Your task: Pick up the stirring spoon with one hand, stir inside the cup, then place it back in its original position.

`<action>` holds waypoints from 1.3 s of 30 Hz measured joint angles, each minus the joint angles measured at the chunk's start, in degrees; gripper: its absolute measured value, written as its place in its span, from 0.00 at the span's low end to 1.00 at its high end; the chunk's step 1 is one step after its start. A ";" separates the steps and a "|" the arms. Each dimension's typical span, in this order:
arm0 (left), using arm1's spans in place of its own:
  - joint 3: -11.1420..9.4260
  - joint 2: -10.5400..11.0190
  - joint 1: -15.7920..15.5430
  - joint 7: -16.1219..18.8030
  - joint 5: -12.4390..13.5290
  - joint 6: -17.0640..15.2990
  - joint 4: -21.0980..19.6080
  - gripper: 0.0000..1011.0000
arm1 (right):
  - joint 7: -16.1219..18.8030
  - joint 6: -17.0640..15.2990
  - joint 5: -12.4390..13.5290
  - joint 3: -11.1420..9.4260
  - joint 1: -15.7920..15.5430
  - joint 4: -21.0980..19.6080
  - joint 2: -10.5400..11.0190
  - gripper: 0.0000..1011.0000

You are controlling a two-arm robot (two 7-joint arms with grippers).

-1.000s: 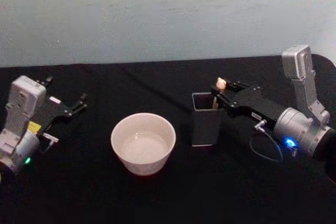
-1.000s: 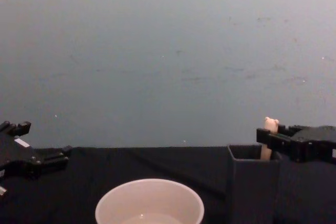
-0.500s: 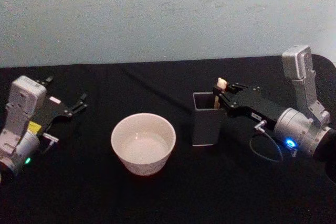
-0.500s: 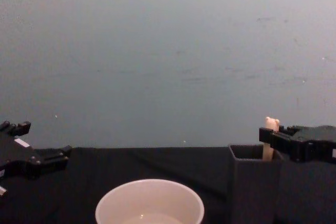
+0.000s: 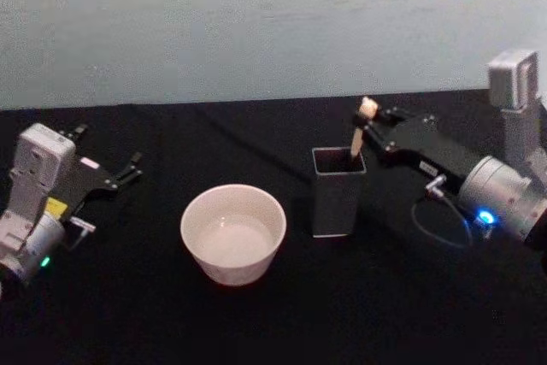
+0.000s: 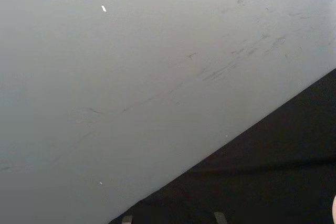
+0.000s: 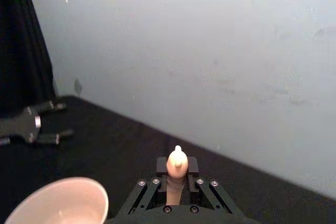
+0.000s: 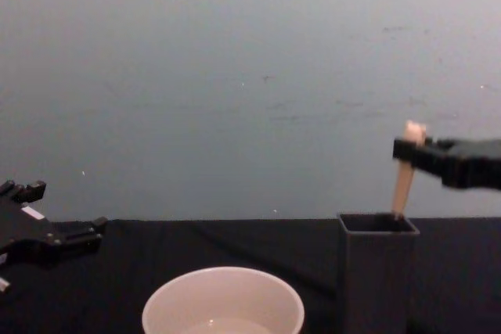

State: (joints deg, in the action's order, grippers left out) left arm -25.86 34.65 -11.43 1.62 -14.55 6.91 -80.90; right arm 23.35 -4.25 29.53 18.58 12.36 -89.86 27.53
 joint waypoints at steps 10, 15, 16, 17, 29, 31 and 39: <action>0.00 0.00 0.00 0.00 0.00 0.00 0.00 0.99 | -0.75 2.81 2.72 -3.67 -0.94 -4.48 -0.49 0.21; 0.00 0.00 0.00 0.00 0.00 0.00 0.00 0.99 | -0.96 4.40 3.30 -4.48 -1.00 -5.11 -1.15 0.21; 0.00 0.00 0.00 0.00 0.00 0.00 0.00 0.99 | -0.89 4.83 3.37 -4.49 -0.88 -5.12 -1.41 0.21; 0.00 0.00 0.00 0.00 0.00 0.00 0.00 0.99 | -0.85 5.04 3.38 -4.48 -0.79 -5.11 -1.52 0.21; 0.00 0.00 0.00 0.00 0.00 0.00 0.00 0.99 | 2.77 8.54 1.45 0.07 2.47 -1.86 -4.28 0.21; 0.00 0.00 0.00 0.00 0.00 0.00 0.00 0.99 | 3.57 8.79 1.21 0.88 2.82 -1.46 -4.54 0.21; 0.00 0.00 0.00 0.00 0.00 0.00 0.00 0.99 | 7.53 10.40 -0.04 5.20 3.93 -0.03 -5.13 0.21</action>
State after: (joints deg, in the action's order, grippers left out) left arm -25.86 34.65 -11.43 1.62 -14.55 6.91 -80.90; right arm 30.87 6.15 29.50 23.79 16.30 -89.89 22.40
